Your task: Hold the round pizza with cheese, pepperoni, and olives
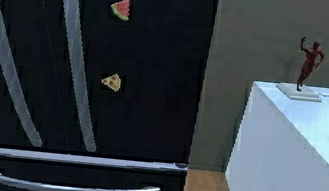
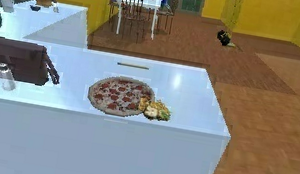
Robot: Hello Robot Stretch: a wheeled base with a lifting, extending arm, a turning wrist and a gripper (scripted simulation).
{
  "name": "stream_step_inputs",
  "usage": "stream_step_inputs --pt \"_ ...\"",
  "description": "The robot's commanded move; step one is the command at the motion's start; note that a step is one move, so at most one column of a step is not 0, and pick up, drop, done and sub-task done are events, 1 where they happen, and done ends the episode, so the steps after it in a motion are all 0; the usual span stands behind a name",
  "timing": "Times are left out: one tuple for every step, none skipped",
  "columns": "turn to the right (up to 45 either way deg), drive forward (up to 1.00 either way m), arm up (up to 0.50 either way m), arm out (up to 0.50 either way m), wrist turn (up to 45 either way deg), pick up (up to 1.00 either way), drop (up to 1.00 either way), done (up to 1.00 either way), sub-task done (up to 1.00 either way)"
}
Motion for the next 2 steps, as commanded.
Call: stream_step_inputs --pt "0.0 0.00 0.50 0.00 0.0 0.00 0.00 0.00 0.00" --pt "0.0 0.00 0.38 0.00 0.0 0.00 0.00 0.00 0.00"
